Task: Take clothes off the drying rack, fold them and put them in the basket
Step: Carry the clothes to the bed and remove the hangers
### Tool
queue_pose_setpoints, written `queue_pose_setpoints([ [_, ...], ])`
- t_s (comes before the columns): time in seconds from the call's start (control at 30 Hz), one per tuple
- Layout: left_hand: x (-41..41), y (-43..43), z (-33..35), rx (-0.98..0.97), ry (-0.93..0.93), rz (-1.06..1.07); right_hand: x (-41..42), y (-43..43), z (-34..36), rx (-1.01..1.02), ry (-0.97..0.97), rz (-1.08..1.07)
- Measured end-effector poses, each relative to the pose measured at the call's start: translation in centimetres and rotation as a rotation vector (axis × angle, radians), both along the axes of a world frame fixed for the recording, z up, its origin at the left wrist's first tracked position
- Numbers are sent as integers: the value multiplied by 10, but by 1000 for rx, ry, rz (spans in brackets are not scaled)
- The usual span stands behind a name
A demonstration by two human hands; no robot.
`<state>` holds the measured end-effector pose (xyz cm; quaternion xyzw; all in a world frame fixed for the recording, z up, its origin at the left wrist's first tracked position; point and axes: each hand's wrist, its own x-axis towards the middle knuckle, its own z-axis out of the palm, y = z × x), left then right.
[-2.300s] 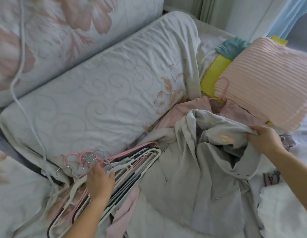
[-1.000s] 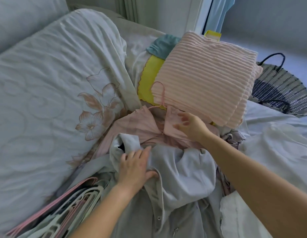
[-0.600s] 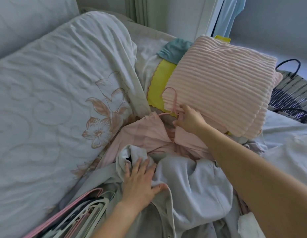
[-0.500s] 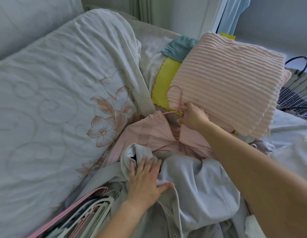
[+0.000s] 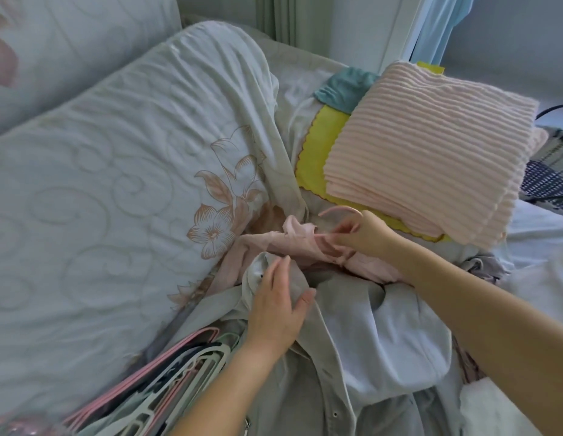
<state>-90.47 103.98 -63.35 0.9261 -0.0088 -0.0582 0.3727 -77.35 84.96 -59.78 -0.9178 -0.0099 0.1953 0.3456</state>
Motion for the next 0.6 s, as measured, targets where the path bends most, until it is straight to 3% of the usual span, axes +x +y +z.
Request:
queue_pose_setpoints([
  [0.07, 7, 1, 11, -59, -112, 85, -14, -8, 16, 57, 2, 6],
  [0.2, 27, -4, 46, 109, -253, 78, -53, -17, 55, 210, -69, 33],
  [0.37, 31, -18, 84, 292, -251, -138, -74, -25, 90, -53, -229, 129],
  [0.43, 29, -17, 91, 237, -292, -144, -79, -30, 108, -117, -279, 162],
  [0.5, 25, -11, 95, 98, -306, -158, -83, -36, 122, -50, -291, 155],
  [0.6, 20, 6, 98, -162, -269, -126, -76, -61, 111, -10, -177, 175],
])
